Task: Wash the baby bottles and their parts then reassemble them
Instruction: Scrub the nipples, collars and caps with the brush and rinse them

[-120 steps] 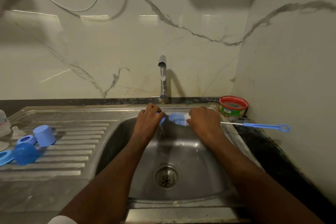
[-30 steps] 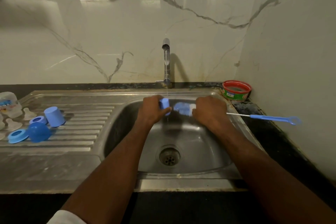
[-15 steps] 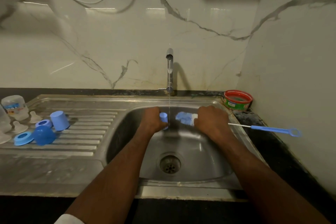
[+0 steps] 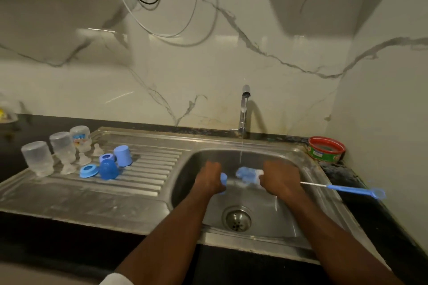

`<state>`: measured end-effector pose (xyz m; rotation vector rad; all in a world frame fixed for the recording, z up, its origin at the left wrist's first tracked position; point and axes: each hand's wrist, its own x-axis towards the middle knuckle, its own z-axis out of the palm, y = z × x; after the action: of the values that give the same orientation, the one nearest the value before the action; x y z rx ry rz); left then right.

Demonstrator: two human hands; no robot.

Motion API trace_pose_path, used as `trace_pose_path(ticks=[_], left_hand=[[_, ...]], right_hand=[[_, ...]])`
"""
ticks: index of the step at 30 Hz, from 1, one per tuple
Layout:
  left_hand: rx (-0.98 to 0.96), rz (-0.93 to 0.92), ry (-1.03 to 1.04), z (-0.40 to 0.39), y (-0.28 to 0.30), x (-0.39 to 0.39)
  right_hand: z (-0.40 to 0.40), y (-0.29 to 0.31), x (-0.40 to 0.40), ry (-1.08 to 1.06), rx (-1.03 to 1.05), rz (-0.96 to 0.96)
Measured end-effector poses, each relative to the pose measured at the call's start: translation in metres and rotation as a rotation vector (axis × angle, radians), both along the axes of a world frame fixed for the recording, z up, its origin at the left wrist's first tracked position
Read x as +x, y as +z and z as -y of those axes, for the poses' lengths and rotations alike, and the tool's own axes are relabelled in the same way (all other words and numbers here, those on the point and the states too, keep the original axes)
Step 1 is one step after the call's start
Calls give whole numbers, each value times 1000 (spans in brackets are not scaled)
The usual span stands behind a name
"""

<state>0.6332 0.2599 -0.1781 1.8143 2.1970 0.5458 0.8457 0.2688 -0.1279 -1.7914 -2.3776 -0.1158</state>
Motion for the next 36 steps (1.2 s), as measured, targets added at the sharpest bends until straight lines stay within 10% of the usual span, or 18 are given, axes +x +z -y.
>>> trace_pose_path(ticks=[12,36], left_hand=[[260,233,82,-6,9,-18],[82,-372,369,28,99,-246]], right_hand=[[-13,8,1,2,227,-102],[6,43,-229,292,-9,-304]])
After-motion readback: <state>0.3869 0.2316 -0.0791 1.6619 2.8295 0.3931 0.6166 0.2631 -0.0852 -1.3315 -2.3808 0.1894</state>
